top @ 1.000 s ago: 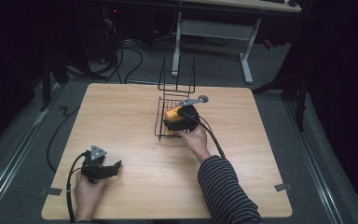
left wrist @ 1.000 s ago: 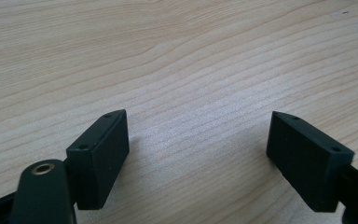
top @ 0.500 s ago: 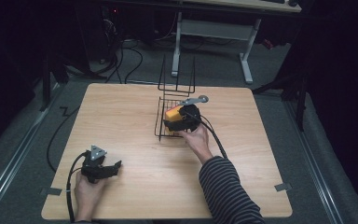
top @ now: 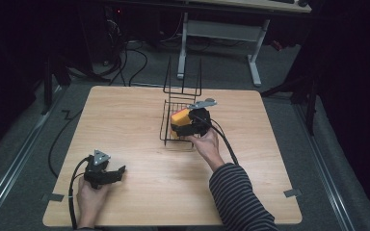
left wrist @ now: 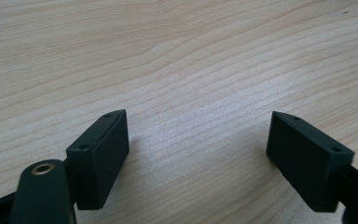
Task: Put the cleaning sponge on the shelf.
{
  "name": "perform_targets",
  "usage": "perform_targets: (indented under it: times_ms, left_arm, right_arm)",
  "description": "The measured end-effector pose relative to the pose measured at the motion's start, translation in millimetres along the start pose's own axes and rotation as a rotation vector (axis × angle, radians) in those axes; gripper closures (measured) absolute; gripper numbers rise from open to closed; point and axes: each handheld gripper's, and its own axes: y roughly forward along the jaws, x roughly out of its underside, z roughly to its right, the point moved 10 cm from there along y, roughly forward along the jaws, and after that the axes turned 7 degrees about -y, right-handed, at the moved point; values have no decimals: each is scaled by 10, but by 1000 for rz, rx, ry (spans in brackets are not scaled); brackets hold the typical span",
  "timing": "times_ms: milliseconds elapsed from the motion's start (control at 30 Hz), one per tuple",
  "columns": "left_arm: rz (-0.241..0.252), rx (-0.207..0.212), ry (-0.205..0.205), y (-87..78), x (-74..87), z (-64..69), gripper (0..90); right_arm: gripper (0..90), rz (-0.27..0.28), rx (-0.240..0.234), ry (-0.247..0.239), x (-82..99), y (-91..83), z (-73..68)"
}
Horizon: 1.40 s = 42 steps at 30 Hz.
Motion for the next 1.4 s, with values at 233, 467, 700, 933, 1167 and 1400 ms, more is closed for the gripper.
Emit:
perform_targets:
  times_ms: [233, 467, 700, 933, 1167, 1400]
  left_arm:
    - [0, 0, 0, 0, 0, 0, 216]
    - [0, 0, 0, 0, 0, 0, 216]
    - [0, 0, 1, 0, 0, 0, 216]
    - [-1, -1, 2, 0, 1, 0, 216]
    - [-1, -1, 2, 0, 1, 0, 216]
    - [-1, -2, 2, 0, 1, 0, 216]
  right_arm:
    - [9, 26, 8, 3, 11, -162, 41]
    - [10, 47, 0, -1, 23, -321, 63]
    - [21, 73, -8, 6, 34, -454, 77]
    - [33, 85, 0, 31, 118, -606, 178]
    - [48, 126, 0, 49, 107, -836, 264]
    - [63, 155, 13, 74, 167, -1006, 360]
